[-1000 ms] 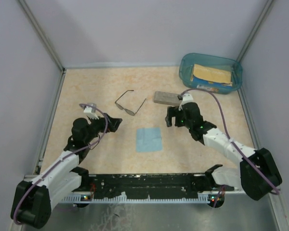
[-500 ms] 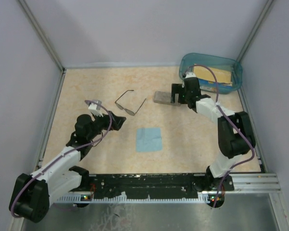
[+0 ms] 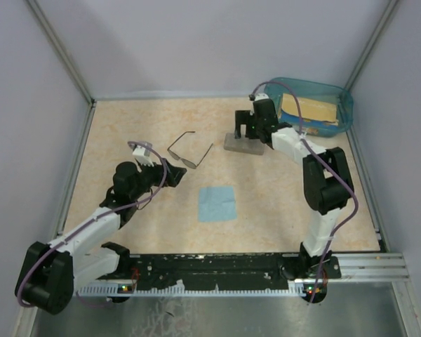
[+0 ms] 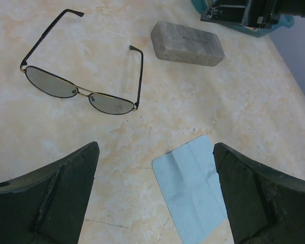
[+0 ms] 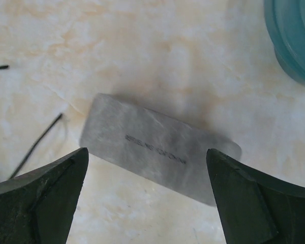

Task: Organize the sunglasses
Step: Adjust the sunglasses case at the center of the board.

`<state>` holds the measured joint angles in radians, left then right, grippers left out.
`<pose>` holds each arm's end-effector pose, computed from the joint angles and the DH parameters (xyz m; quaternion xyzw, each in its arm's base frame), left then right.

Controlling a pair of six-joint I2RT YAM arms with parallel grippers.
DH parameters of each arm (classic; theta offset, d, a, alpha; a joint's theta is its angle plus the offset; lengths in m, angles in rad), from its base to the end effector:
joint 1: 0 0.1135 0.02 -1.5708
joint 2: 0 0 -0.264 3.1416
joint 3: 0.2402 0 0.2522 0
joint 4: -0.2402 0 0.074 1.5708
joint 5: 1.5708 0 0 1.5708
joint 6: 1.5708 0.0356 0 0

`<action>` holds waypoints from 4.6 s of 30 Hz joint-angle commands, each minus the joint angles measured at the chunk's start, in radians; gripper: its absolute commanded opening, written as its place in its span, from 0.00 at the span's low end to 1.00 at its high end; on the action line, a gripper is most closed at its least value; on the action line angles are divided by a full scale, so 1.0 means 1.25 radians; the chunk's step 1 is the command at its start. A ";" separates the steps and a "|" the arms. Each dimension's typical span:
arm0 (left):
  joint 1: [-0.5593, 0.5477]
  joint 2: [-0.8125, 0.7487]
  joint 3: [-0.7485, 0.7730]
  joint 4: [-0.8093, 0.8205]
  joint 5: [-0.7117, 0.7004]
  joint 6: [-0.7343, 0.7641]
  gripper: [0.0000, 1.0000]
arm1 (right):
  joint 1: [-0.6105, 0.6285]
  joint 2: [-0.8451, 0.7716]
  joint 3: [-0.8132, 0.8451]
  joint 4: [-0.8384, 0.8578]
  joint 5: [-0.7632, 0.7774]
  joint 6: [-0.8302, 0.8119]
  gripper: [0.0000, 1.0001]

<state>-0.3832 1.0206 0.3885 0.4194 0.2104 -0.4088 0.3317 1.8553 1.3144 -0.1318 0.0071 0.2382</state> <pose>0.2026 -0.0897 0.2192 0.0560 0.7746 -0.3163 0.5447 0.3979 0.1368 0.2239 -0.0406 0.8999 0.1190 0.4175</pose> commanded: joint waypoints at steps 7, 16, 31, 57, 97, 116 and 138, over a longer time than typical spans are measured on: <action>-0.016 -0.003 0.037 0.009 0.006 0.002 1.00 | 0.066 0.208 0.374 -0.138 0.010 0.001 0.97; -0.017 -0.034 0.034 -0.023 -0.014 0.016 1.00 | 0.084 0.357 0.590 -0.239 -0.014 0.014 0.97; -0.017 -0.043 0.033 -0.031 -0.011 0.018 1.00 | 0.098 0.385 0.595 -0.275 0.003 0.009 0.99; -0.029 -0.021 0.038 -0.020 0.003 0.009 1.00 | 0.007 0.074 0.130 -0.115 -0.027 0.063 0.99; -0.051 -0.066 0.028 -0.045 -0.010 0.005 1.00 | -0.085 -0.113 -0.136 0.011 -0.066 0.067 0.99; -0.057 -0.066 0.027 -0.046 -0.016 0.003 1.00 | -0.098 -0.124 -0.252 0.084 -0.198 0.081 0.99; -0.061 -0.070 0.016 -0.046 -0.053 -0.017 1.00 | 0.057 -0.179 -0.277 0.043 0.048 -0.044 0.99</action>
<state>-0.4541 0.9512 0.4091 0.3534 0.1616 -0.4202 0.3801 1.6531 0.9066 -0.0788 -0.0643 0.2405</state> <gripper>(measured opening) 0.998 0.992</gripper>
